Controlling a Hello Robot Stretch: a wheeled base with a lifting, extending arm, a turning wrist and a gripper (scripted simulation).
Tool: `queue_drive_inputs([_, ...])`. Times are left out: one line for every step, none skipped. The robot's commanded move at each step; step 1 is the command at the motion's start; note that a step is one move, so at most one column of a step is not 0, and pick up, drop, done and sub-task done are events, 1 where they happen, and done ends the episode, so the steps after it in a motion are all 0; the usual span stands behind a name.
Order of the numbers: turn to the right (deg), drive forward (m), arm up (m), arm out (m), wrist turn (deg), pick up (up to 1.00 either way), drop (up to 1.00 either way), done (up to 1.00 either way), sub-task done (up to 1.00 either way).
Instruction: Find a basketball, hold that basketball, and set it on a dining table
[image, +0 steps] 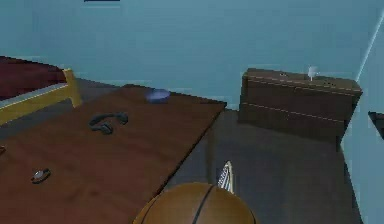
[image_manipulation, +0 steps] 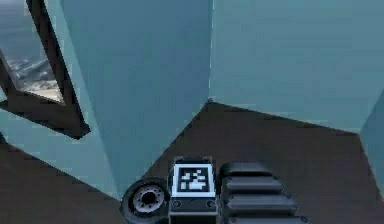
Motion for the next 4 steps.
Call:
queue_drive_inputs([-45.0, 0.0, 0.0, 0.0, 0.0, 0.0, 0.0, 0.0, 0.0])
queue_drive_inputs([-45.0, 0.0, 0.0, 0.0, 0.0, 0.0, 0.0, 0.0, 0.0])
queue_drive_inputs([-45.0, 0.0, 0.0, 0.0, 0.0, 0.0, 0.0, 0.0, 0.0])
queue_drive_inputs([-36.0, 0.0, 0.0, 0.0, 0.0, 0.0, 0.0, 0.0, 0.0])
